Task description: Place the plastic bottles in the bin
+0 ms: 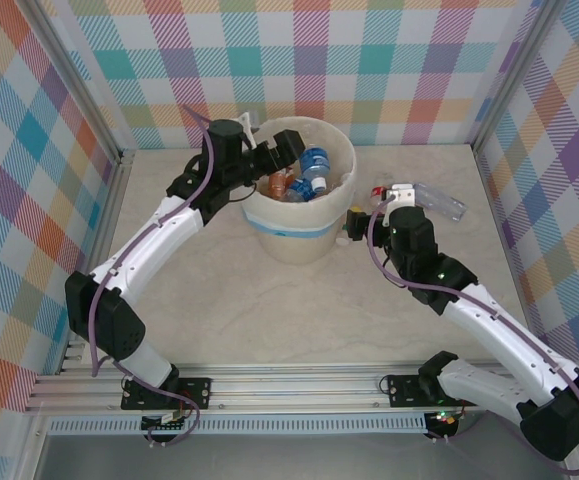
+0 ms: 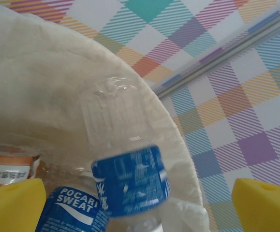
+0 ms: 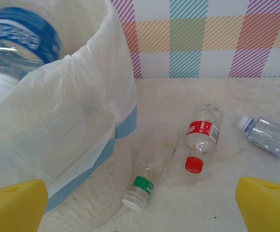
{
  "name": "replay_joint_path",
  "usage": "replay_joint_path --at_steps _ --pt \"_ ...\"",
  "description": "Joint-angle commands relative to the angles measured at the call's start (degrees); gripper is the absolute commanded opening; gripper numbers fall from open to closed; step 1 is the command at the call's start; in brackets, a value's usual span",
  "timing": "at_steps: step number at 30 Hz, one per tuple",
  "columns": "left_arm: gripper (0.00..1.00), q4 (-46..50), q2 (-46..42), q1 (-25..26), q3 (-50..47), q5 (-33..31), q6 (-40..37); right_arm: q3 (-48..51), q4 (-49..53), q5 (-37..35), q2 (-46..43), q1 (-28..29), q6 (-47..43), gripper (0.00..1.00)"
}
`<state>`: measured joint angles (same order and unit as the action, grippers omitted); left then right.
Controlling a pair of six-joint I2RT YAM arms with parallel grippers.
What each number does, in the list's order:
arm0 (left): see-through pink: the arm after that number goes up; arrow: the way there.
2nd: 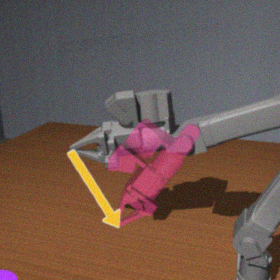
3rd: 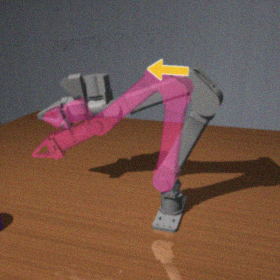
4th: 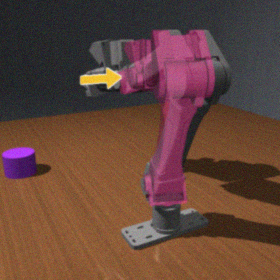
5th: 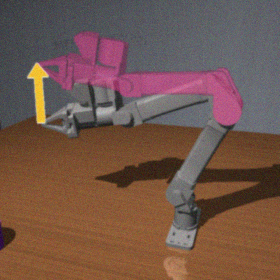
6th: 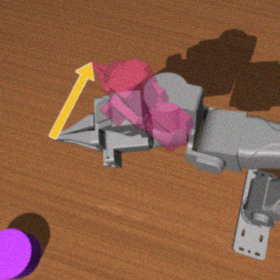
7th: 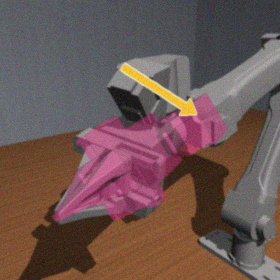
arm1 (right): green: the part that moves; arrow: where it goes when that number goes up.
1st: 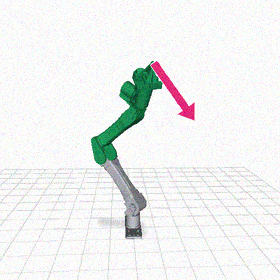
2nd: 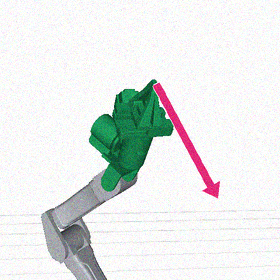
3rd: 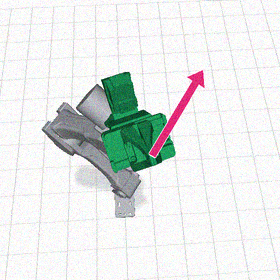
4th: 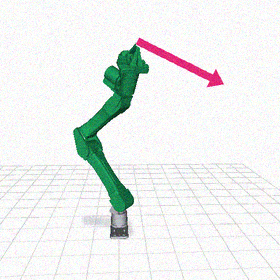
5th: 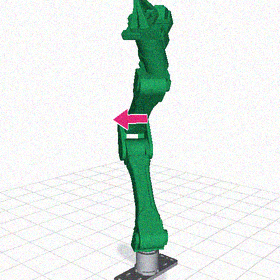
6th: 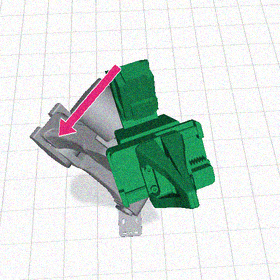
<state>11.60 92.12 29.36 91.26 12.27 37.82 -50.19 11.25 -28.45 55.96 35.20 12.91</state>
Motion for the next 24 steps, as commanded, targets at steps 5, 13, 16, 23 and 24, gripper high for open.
replay_joint_path --at_steps 5,13,16,23,24 --pt "0.99 3.53 6.38 1.33 8.34 8.06 -1.26 -0.21 -0.96 -0.28 0.11 -0.42 0.72 1.00" --pt "1.00 5.59 4.31 2.21 7.33 3.29 -4.43 -0.19 1.16 2.84 0.59 -3.04 0.01 1.00" --pt "1.00 2.72 0.41 2.20 2.81 1.07 -5.50 -0.56 2.54 8.05 1.92 -8.25 0.13 1.00" --pt "1.00 1.13 -10.13 2.19 -6.37 -6.18 -6.81 -4.61 4.48 17.89 10.57 -22.17 -5.03 1.00" --pt "1.00 1.61 -11.78 2.19 -7.50 -7.84 -6.96 -5.67 4.75 18.22 12.66 -24.01 -6.78 1.00"
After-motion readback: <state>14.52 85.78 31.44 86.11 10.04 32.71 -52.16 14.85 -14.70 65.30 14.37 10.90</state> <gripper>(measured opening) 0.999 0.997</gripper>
